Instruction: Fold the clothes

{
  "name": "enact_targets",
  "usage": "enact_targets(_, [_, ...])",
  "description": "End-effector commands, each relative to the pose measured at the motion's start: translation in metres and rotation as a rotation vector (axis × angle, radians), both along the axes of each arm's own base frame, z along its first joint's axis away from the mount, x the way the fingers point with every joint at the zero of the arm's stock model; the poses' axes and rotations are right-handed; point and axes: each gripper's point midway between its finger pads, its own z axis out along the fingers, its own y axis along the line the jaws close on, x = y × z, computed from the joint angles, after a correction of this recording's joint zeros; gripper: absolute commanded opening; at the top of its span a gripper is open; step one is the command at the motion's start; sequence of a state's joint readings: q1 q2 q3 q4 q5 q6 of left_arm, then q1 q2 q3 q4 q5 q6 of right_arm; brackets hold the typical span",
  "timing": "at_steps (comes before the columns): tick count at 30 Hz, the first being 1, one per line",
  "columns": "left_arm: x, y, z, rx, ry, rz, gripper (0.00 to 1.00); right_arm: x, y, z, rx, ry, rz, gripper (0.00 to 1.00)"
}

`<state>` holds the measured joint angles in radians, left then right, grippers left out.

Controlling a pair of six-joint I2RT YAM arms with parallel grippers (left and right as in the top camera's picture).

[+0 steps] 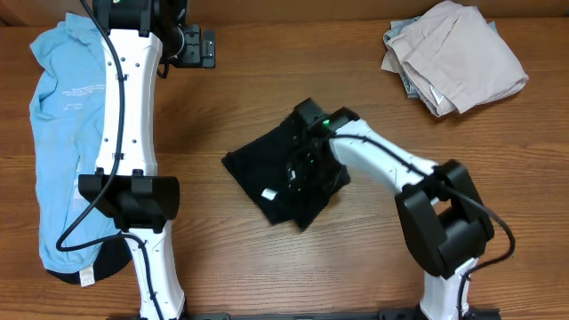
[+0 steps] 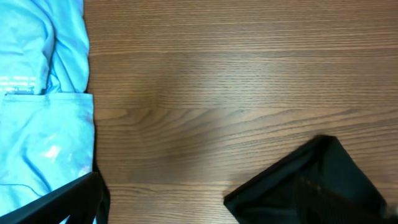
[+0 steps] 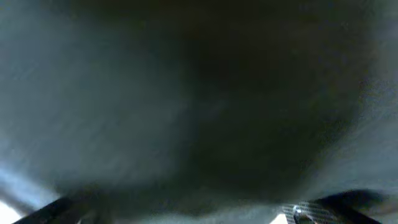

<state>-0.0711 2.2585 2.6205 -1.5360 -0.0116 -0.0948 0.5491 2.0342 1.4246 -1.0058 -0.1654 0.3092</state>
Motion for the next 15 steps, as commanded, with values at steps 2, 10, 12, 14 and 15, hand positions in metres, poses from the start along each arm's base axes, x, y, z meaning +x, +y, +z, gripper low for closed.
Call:
enact_targets(2, [0.003, 0.000, -0.003, -0.010, 0.003, -0.019, 1.00, 0.029, -0.048, -0.028, -0.070, 0.000, -0.096, 0.89])
enact_targets(10, [0.003, 0.000, -0.003, -0.010, 0.002, -0.019, 1.00, 0.104, -0.138, -0.021, -0.108, -0.181, -0.233, 0.97])
enact_targets(12, [0.003, 0.000, -0.003, -0.010, 0.002, -0.019, 1.00, 0.119, -0.149, 0.002, -0.053, -0.183, -0.285, 0.97])
enact_targets(14, [0.003, 0.000, -0.003, -0.011, -0.001, -0.019, 1.00, 0.136, -0.144, 0.047, 0.049, -0.202, -0.300, 0.97])
enact_targets(15, [0.004, 0.000, -0.003, -0.011, -0.002, -0.019, 1.00, 0.140, -0.139, 0.064, 0.078, -0.217, -0.284, 0.97])
